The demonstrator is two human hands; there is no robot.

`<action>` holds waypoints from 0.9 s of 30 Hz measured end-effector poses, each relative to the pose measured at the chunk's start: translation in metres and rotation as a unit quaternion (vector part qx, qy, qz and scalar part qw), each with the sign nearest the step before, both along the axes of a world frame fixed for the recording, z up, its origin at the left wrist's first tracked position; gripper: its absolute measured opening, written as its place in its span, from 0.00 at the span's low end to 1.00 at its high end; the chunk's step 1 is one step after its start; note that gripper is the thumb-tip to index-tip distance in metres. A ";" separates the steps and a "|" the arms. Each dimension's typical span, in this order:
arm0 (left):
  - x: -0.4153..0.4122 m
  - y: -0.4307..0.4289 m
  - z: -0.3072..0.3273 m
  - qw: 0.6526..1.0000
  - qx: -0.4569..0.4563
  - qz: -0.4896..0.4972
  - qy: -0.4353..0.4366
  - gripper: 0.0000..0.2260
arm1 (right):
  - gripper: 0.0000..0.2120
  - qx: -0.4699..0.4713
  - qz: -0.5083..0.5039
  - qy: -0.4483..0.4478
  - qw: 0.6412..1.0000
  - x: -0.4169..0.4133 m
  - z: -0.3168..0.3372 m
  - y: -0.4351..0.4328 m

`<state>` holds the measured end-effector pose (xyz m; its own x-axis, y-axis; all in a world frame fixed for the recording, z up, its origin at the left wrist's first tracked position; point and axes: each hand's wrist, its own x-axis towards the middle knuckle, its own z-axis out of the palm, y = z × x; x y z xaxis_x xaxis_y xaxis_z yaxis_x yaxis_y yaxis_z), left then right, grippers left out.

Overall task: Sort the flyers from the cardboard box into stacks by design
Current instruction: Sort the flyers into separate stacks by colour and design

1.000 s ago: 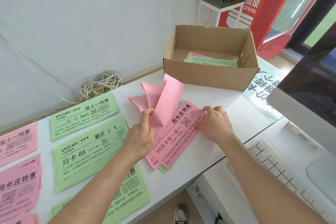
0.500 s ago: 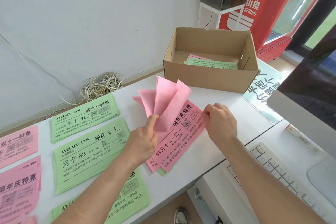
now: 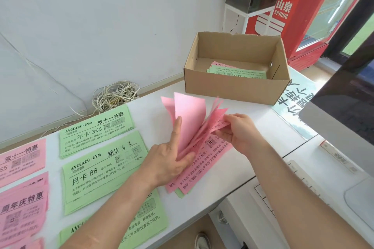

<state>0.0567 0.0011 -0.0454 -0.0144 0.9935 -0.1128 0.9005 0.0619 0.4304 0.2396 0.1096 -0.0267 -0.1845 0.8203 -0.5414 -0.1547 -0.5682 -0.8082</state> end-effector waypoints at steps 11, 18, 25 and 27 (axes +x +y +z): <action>0.019 0.000 0.001 0.981 -0.006 -0.128 0.147 0.40 | 0.35 -0.023 0.095 -0.068 0.993 0.009 0.006 0.002; 0.026 0.000 0.000 0.919 -0.078 -0.292 0.256 0.27 | 0.18 0.069 0.210 -0.297 0.929 0.035 0.001 0.005; 0.014 -0.002 -0.005 0.921 -0.098 -0.284 0.250 0.25 | 0.31 0.053 0.214 -0.310 0.925 0.039 0.004 0.000; 0.018 -0.005 -0.004 0.927 -0.117 -0.253 0.250 0.25 | 0.32 0.051 0.227 -0.281 0.931 0.043 0.006 0.000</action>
